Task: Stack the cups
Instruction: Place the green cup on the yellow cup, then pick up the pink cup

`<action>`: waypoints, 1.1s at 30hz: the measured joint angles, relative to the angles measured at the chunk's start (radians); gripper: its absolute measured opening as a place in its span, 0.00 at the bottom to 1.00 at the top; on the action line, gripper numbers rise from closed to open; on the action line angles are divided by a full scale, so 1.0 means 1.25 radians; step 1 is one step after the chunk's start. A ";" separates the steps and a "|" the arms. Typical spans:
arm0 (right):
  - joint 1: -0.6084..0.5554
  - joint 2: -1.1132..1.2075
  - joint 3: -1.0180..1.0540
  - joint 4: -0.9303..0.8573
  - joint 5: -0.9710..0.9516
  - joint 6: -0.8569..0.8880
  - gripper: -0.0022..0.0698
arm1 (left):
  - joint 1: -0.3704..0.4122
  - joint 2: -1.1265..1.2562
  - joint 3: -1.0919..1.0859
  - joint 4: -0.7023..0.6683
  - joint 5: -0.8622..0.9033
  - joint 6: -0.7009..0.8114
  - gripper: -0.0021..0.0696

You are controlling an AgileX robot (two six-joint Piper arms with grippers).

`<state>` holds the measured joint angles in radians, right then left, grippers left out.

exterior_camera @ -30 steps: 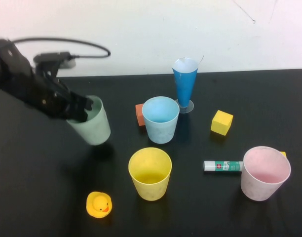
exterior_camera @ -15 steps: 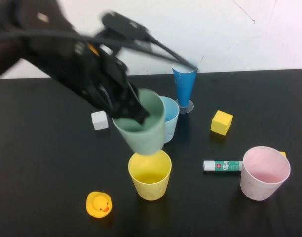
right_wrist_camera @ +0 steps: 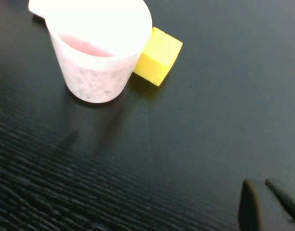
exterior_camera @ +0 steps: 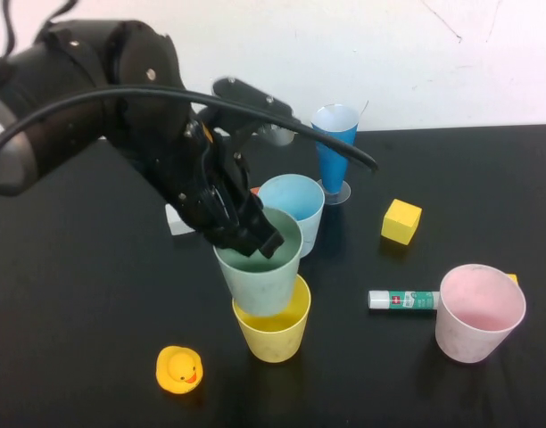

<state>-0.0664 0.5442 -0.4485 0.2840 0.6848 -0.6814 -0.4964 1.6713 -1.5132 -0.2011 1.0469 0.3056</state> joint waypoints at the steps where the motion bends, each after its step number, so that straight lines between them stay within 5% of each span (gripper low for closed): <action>1: 0.000 0.000 0.000 0.008 0.000 -0.009 0.03 | 0.000 0.005 0.000 0.000 0.004 0.000 0.10; 13: 0.000 0.062 -0.054 0.245 0.097 -0.265 0.03 | 0.000 0.008 0.000 0.027 -0.043 0.003 0.41; 18: 0.002 0.186 -0.138 0.346 0.167 -0.376 0.06 | 0.000 -0.047 0.000 0.097 -0.102 -0.067 0.28; 23: 0.063 0.336 -0.232 0.371 0.202 -0.457 0.25 | 0.000 -0.159 0.000 0.234 -0.194 -0.197 0.09; 33: 0.259 0.642 -0.399 0.241 0.204 -0.418 0.50 | 0.000 -0.425 0.136 0.362 -0.255 -0.293 0.05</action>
<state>0.2573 1.3470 -0.9478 0.5846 0.9402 -1.2035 -0.4964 1.1398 -1.3429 0.2514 0.7279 -0.0604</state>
